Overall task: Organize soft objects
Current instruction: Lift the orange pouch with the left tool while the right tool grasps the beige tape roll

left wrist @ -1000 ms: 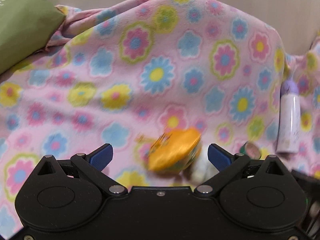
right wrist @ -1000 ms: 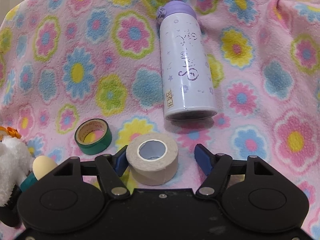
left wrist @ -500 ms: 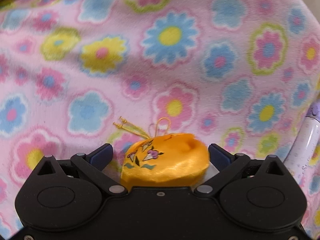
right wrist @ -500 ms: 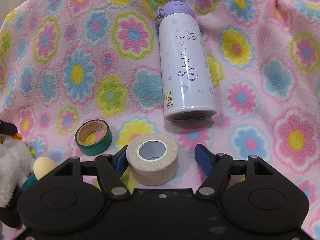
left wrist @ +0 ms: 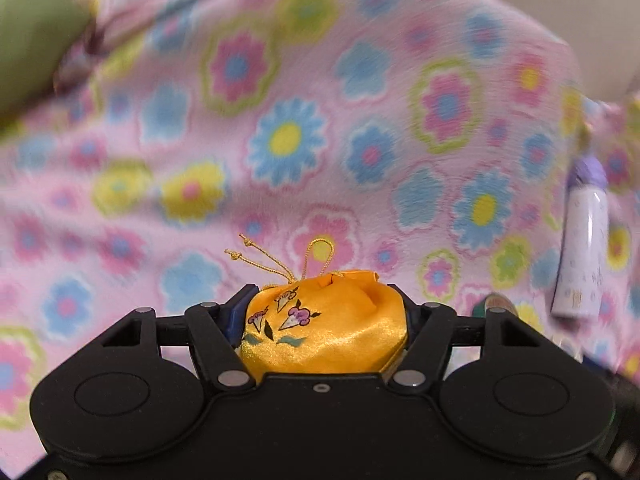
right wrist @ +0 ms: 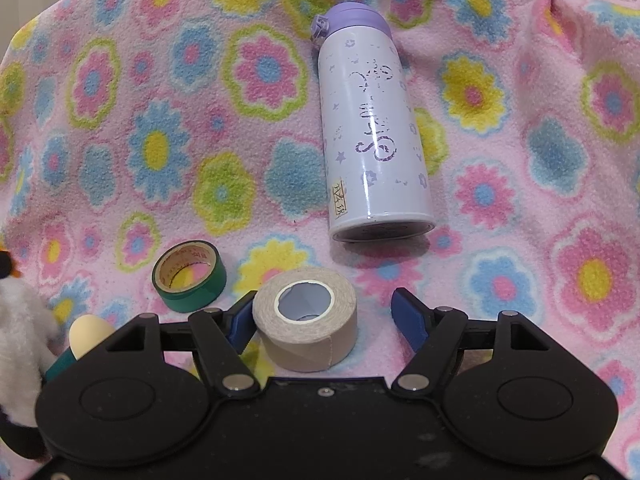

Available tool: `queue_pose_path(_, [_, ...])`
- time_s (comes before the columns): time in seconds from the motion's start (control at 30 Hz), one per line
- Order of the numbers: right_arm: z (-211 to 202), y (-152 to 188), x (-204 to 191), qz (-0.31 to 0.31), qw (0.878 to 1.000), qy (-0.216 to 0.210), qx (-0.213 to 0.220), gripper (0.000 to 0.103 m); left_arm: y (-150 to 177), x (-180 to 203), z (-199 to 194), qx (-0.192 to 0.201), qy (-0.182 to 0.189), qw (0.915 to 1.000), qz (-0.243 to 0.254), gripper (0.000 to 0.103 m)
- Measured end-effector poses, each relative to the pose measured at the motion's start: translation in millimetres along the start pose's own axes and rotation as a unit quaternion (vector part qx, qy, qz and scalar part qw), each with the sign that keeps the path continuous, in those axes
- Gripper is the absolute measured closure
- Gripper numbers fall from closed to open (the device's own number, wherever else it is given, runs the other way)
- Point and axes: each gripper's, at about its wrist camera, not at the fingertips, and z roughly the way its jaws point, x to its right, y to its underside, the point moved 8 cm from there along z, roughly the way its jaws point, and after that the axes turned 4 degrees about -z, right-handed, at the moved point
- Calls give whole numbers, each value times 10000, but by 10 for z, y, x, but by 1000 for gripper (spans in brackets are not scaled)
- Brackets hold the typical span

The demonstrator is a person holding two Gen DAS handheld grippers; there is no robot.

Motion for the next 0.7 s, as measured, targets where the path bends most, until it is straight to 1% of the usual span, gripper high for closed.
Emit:
queue_pose_path(0.03, [0, 0, 1, 0, 10000, 0, 0, 30, 42, 1, -99, 138, -28, 9997, 186, 40])
queue_pose_path(0.1, [-1, 1, 3, 1, 10000, 2, 0, 30, 63, -36, -186, 273, -90, 9988, 409, 40])
queue_pose_path(0.17, [0, 1, 2, -1, 10000, 2, -3, 30, 149, -93, -264, 370, -156, 9980, 498, 40])
queue_pose_path(0.27, [2, 1, 0, -10, 10000, -4, -10, 29, 252, -185, -326, 441, -156, 9973, 560, 40])
queue_pose_path(0.4, [9, 4, -20, -41, 10000, -10, -24, 27, 406, -278, -377, 282, -40, 9983, 508, 40])
queue_pose_path(0.53, [11, 4, -25, -44, 10000, -13, -28, 27, 547, -382, -414, 160, -31, 9986, 505, 39])
queue_pose_path(0.6, [12, 4, -23, -46, 10000, -17, -30, 27, 615, -420, -465, 110, -9, 9983, 572, 39])
queue_pose_path(0.7, [13, 5, -29, -54, 10000, -20, -36, 26, 737, -461, -523, 62, -64, 9962, 864, 37])
